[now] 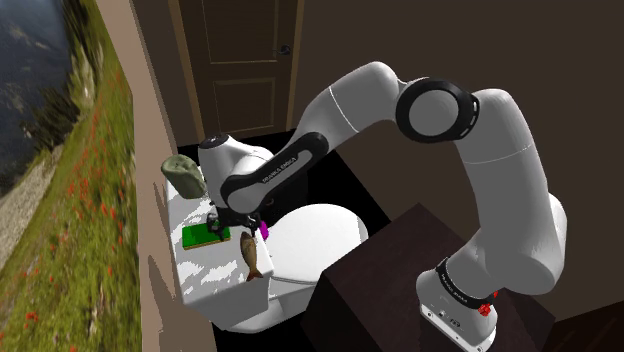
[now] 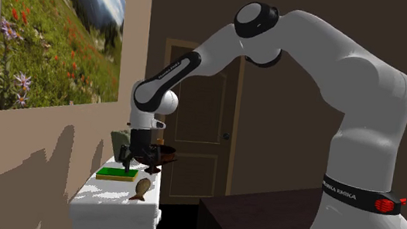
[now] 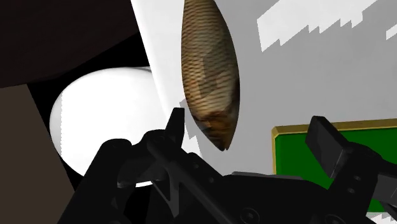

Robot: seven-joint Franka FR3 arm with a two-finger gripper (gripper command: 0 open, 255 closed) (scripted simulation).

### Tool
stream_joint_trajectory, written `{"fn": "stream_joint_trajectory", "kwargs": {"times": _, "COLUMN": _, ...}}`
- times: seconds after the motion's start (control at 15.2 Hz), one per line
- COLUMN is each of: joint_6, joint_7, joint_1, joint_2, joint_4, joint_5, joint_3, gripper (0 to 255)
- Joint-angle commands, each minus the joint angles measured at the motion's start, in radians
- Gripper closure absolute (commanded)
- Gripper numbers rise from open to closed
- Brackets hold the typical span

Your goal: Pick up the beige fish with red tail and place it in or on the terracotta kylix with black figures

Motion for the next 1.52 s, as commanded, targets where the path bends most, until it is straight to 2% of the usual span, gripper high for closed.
{"fn": "stream_joint_trajectory", "kwargs": {"times": 0.0, "joint_6": 0.015, "joint_7": -0.001, "joint_1": 0.004, "joint_2": 0.015, "joint_4": -0.002, "joint_5": -0.007, "joint_3": -0.006, "gripper": 0}}
{"fn": "stream_joint_trajectory", "kwargs": {"times": 0.66, "joint_6": 0.037, "joint_7": 0.005, "joint_1": 0.011, "joint_2": 0.036, "joint_4": -0.003, "joint_5": -0.017, "joint_3": -0.016, "gripper": 0}}
{"fn": "stream_joint_trajectory", "kwargs": {"times": 0.73, "joint_6": 0.037, "joint_7": 0.005, "joint_1": 0.011, "joint_2": 0.036, "joint_4": -0.003, "joint_5": -0.017, "joint_3": -0.016, "gripper": 255}}
{"fn": "stream_joint_trajectory", "kwargs": {"times": 1.45, "joint_6": 0.024, "joint_7": 0.003, "joint_1": 0.004, "joint_2": 0.015, "joint_4": -0.011, "joint_5": -0.010, "joint_3": -0.007, "gripper": 255}}
